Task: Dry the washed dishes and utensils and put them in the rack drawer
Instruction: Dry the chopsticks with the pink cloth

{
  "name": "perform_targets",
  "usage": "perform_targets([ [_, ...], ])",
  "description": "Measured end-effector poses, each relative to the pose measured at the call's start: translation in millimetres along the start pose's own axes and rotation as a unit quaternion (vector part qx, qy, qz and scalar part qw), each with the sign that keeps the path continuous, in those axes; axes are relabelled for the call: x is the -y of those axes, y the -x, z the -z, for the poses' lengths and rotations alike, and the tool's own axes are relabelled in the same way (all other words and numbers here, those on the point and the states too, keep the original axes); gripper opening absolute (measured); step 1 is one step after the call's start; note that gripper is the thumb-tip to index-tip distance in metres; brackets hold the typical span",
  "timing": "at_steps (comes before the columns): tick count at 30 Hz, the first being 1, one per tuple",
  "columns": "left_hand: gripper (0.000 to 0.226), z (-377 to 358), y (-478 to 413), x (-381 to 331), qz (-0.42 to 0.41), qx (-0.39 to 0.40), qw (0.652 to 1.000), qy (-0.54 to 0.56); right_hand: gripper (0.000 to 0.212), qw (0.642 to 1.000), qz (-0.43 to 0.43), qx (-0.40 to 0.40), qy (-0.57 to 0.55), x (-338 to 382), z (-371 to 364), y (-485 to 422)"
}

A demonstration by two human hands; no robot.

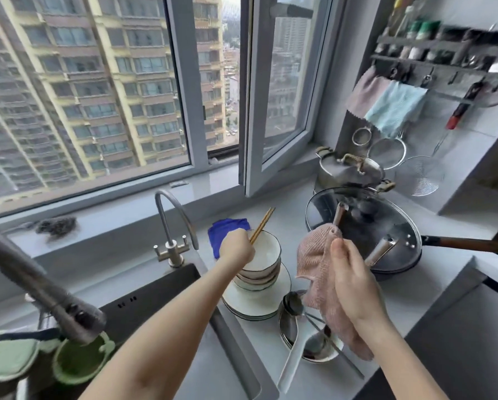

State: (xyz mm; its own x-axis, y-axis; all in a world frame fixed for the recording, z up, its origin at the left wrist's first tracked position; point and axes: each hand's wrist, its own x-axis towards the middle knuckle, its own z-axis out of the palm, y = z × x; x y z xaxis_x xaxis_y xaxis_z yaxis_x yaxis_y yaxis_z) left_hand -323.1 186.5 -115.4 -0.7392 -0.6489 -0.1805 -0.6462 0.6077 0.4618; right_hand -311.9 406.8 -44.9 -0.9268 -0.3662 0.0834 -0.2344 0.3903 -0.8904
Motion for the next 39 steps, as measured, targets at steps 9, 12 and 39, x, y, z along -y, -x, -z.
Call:
perform_targets([
  [9, 0.018, 65.9, 101.0, 22.5, 0.006, 0.114, 0.896, 0.429, 0.038, 0.977, -0.06, 0.045, -0.199, 23.8, -65.6, 16.8],
  [12, 0.029, 83.9, 129.9, 38.3, -0.016, 0.122, 0.909, 0.399, 0.026, 0.974, -0.055, 0.048, -0.213, 37.8, -106.1, 29.2],
  [39, 0.028, 128.2, 211.5, 122.9, 0.011, 0.214, 0.888, 0.408, 0.011, 0.918, -0.105, 0.177, -0.339, 95.1, -155.3, 79.5],
])
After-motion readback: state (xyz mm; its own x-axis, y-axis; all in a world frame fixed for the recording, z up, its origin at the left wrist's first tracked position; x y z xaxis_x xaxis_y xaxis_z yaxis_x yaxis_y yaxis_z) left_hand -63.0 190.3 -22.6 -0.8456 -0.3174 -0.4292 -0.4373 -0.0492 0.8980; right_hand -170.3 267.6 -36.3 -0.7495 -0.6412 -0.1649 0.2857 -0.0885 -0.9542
